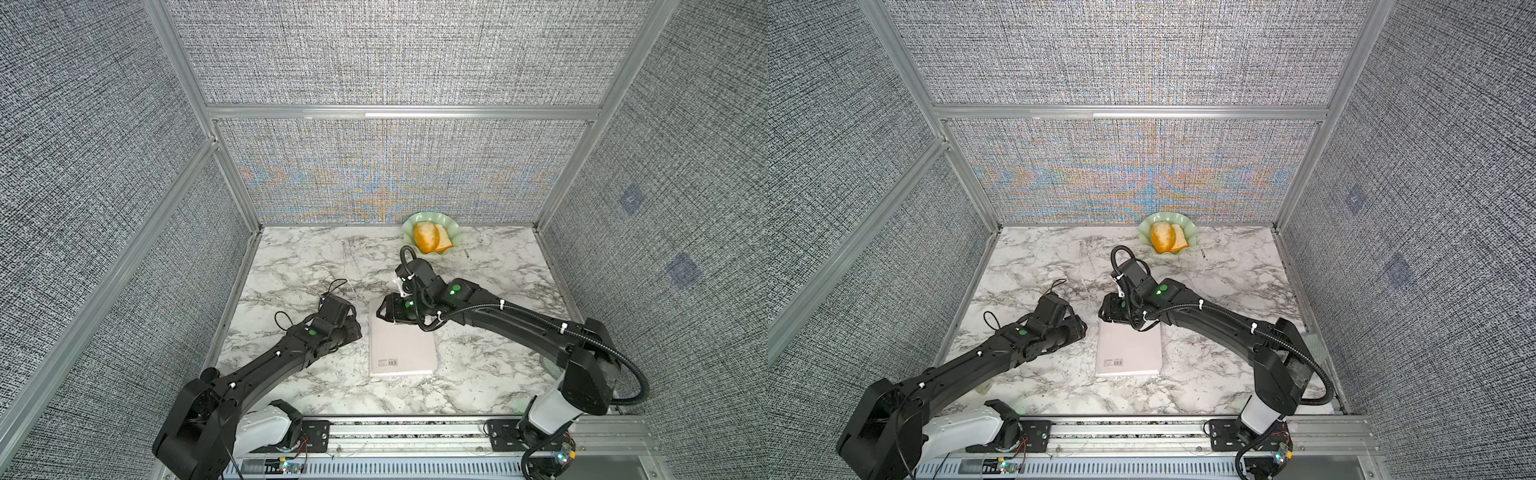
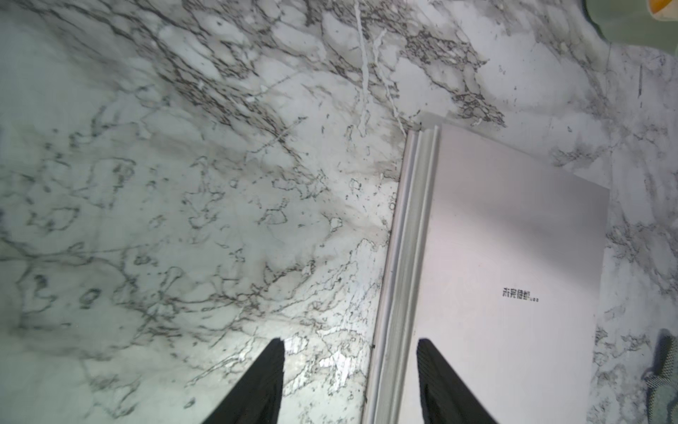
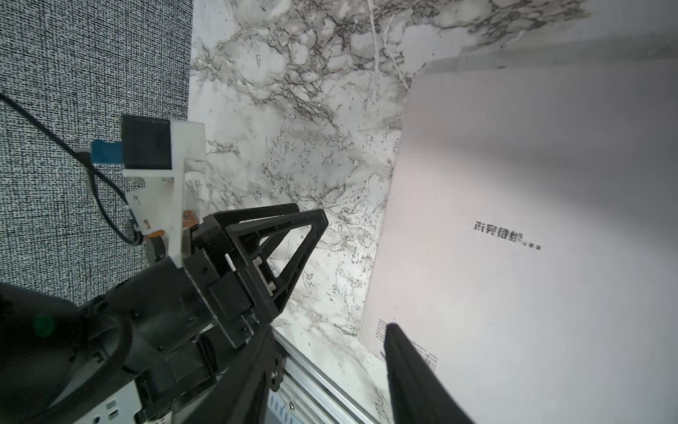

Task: Place the photos into the photo albums
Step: Close the photo album at the center of the board.

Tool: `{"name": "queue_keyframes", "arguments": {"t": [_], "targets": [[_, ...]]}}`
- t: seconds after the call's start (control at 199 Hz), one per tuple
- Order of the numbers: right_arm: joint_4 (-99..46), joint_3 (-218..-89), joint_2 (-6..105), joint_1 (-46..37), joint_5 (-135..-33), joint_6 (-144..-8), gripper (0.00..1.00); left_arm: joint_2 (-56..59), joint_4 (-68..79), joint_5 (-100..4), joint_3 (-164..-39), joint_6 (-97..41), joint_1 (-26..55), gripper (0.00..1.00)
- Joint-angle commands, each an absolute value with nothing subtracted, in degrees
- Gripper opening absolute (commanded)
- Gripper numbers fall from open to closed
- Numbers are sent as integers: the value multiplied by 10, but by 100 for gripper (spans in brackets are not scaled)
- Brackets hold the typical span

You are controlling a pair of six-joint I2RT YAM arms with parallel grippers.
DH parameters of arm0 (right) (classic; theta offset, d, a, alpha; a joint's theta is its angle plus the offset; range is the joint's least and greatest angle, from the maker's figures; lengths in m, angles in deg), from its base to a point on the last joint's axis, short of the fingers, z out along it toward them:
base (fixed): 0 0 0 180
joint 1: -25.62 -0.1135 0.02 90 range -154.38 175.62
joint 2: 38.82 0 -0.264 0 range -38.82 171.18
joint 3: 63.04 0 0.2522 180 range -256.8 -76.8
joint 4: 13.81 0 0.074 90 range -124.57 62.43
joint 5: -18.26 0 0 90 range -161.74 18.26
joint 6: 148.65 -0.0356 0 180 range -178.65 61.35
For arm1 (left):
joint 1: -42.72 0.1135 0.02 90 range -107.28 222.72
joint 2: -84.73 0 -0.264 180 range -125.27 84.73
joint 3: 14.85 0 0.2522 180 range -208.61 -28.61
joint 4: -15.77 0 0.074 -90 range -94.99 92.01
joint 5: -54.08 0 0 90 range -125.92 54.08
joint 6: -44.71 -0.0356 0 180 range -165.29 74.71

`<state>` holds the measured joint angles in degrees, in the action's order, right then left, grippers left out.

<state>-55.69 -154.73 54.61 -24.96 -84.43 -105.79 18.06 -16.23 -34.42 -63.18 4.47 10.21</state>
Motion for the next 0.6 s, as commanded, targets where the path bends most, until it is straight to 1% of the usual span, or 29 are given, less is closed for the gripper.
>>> {"name": "queue_keyframes", "arguments": {"t": [0.0,0.131,0.211,0.277,0.327,0.413,0.468,0.493,0.599], "targets": [[-557,-1560,546,-250,-841,-1045,53,192,-181,-328,-637,19,114,60],[-566,-1566,541,-243,-834,-1033,55,203,-185,-323,-637,7,127,61],[-568,-1561,532,-234,-832,-1028,57,208,-189,-307,-641,-3,128,65],[-569,-1553,520,-224,-833,-1023,61,210,-188,-291,-642,-8,130,68],[-572,-1547,510,-213,-833,-1017,65,212,-186,-278,-643,-12,131,69],[-585,-1539,494,-189,-830,-1008,75,216,-179,-251,-644,-16,134,76],[-589,-1530,483,-171,-831,-1004,89,217,-165,-234,-644,-22,135,79],[-591,-1526,477,-164,-831,-1001,93,217,-159,-228,-643,-26,136,81],[-598,-1508,455,-132,-831,-995,96,213,-141,-212,-647,-45,139,87]]}}
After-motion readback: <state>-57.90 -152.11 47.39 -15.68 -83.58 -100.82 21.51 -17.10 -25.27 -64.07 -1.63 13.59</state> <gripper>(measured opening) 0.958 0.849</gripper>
